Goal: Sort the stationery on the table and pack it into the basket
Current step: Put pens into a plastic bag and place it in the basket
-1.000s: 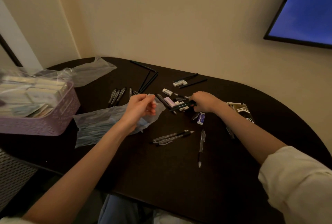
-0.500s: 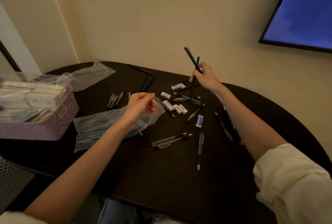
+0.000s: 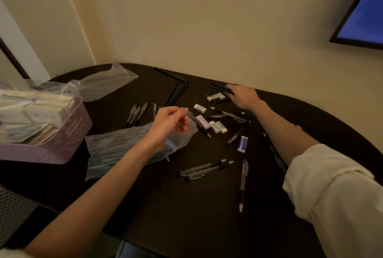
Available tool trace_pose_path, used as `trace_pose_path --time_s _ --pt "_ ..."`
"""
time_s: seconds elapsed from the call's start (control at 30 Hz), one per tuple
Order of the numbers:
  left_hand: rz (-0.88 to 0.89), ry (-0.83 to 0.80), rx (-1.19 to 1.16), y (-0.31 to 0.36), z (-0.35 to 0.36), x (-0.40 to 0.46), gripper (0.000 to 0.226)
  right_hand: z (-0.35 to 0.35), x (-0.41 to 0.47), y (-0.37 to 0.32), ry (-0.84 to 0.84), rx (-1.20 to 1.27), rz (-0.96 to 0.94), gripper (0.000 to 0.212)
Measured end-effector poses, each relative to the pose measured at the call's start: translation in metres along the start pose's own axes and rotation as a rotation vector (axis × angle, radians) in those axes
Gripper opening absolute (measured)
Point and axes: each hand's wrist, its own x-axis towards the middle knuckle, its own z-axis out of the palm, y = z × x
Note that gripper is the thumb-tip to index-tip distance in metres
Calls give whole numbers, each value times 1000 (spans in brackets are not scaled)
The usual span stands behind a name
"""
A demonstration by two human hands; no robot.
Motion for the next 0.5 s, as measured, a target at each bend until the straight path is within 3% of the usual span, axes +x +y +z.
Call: trace_pose_path --time_s 0.33,0.5 --pt "-9 -31 -30 -6 -8 12 24 18 18 7 -141 21 60 15" --pt "-6 -28 -23 -3 -9 15 24 13 24 7 -159 -104 35 33"
